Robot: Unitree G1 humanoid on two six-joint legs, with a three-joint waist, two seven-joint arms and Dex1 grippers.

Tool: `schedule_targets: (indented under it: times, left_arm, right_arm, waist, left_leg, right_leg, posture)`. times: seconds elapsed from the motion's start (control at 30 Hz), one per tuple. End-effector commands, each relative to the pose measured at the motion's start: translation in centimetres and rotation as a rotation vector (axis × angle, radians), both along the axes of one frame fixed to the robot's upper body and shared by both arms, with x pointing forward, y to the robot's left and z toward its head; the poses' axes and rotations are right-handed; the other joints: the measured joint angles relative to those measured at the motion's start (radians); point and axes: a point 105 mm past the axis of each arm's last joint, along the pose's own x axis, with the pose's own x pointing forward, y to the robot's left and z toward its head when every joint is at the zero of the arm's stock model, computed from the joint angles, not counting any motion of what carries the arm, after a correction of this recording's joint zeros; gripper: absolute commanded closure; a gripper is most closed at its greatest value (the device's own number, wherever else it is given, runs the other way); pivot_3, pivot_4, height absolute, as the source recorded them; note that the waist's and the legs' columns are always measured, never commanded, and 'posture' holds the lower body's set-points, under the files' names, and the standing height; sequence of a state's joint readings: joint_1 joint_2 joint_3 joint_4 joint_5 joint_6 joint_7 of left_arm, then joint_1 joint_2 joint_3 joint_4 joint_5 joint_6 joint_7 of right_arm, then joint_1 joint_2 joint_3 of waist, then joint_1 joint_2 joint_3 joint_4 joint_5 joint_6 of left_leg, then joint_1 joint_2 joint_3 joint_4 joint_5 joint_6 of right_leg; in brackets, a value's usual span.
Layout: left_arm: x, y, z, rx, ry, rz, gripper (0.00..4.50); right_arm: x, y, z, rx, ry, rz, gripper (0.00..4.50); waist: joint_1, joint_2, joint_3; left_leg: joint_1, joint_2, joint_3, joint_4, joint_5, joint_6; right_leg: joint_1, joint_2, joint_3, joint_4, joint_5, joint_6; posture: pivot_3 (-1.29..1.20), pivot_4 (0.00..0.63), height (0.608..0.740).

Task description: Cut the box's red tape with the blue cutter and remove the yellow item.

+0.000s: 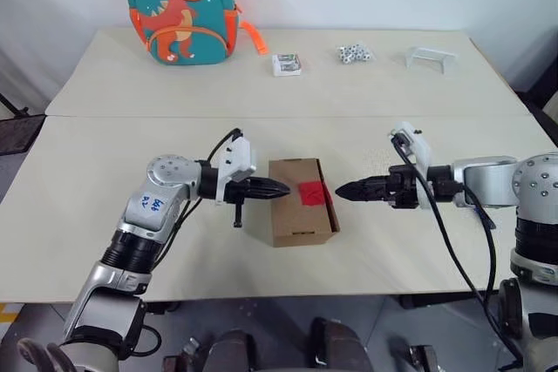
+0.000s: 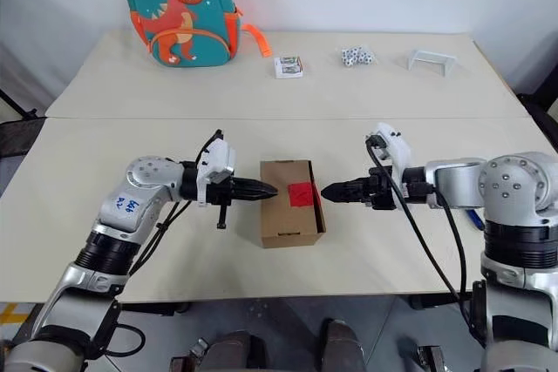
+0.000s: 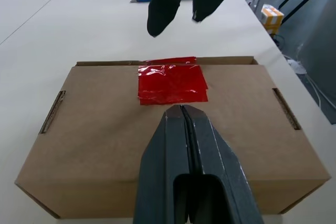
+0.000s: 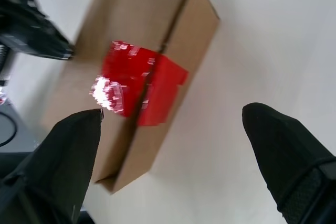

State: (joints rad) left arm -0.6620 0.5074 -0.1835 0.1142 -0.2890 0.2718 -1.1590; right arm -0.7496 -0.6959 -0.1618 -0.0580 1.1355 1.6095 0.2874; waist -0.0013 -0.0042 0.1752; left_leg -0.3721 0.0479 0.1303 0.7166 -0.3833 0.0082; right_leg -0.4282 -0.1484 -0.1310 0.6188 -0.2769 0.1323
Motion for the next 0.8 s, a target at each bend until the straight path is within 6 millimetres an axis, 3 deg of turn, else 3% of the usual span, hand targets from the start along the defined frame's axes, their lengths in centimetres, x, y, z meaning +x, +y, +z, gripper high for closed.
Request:
schedule_targets:
  times: [0.03,0.33,0.8]
  left_arm:
    - [-0.3,-0.3,0.2,-0.005,-0.024,-0.018,4.5]
    - [-0.3,0.0,-0.4,0.012,-0.017,0.01,4.5]
    - [-0.3,0.1,-0.8,0.024,-0.01,0.02,4.5]
  right_arm:
    - [0.3,0.2,0.3,0.005,-0.002,-0.017,0.04]
    - [0.6,2.1,-1.2,0.021,0.058,-0.015,0.04]
    - [0.8,0.5,-1.4,0.017,0.083,-0.071,0.04]
  waist:
    - [0.0,0.0,0.0]
    - [-0.002,0.0,0.0]
    - [-0.001,0.0,0.0]
  left_leg:
    - [0.0,0.0,0.0,0.0,0.0,0.0]
    - [0.0,0.0,0.0,0.0,0.0,0.0]
    - [0.0,0.0,0.0,0.0,0.0,0.0]
  right_leg:
    - [0.0,0.0,0.0,0.0,0.0,0.0]
    - [0.0,0.0,0.0,0.0,0.0,0.0]
    - [0.0,0.0,0.0,0.0,0.0,0.0]
  posture:
    - [0.0,0.15,0.74]
    - [0.0,0.15,0.74]
    - [0.0,0.15,0.74]
